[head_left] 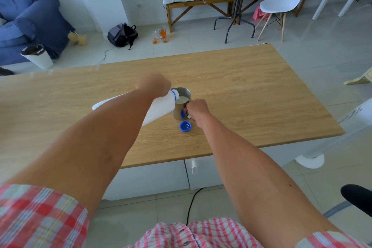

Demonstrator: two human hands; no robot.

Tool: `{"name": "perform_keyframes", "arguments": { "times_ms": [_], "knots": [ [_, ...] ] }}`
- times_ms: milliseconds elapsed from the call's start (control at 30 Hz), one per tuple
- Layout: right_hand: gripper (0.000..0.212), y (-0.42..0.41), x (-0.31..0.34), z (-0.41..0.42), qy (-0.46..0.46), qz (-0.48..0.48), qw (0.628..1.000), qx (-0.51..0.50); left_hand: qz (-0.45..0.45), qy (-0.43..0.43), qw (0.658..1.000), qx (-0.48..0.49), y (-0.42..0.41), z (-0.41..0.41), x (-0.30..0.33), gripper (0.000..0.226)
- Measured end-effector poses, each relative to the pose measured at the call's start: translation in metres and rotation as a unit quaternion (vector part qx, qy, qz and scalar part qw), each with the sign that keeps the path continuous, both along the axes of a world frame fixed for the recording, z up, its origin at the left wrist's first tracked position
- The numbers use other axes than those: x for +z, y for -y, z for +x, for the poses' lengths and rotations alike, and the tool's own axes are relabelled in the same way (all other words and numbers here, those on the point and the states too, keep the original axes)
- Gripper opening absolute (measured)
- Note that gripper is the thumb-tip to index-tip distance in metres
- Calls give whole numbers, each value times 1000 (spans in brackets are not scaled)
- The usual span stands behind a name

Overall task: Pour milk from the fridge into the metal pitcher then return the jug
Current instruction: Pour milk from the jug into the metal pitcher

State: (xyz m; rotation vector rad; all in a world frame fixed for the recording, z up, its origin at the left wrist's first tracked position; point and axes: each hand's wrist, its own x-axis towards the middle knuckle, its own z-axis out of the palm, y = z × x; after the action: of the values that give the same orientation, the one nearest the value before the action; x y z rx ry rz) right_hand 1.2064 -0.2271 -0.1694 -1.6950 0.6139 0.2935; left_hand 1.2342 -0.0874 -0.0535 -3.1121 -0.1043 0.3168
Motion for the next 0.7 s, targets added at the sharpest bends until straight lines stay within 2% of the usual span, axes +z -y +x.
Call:
{"name": "perform_keyframes", "arguments": {
  "times_ms": [167,300,700],
  "knots": [
    [22,0,-1,1,-1,-3,1000,-1,1,0,1000,0,0,1,0,28],
    [31,-1,-2,2,-9,-1,1000,-2,3,-2,1000,0,1,1,1,28],
    [34,0,-2,1,-4,-3,1000,5,4,-5,1000,1,1,1,2,26]
  ]
}}
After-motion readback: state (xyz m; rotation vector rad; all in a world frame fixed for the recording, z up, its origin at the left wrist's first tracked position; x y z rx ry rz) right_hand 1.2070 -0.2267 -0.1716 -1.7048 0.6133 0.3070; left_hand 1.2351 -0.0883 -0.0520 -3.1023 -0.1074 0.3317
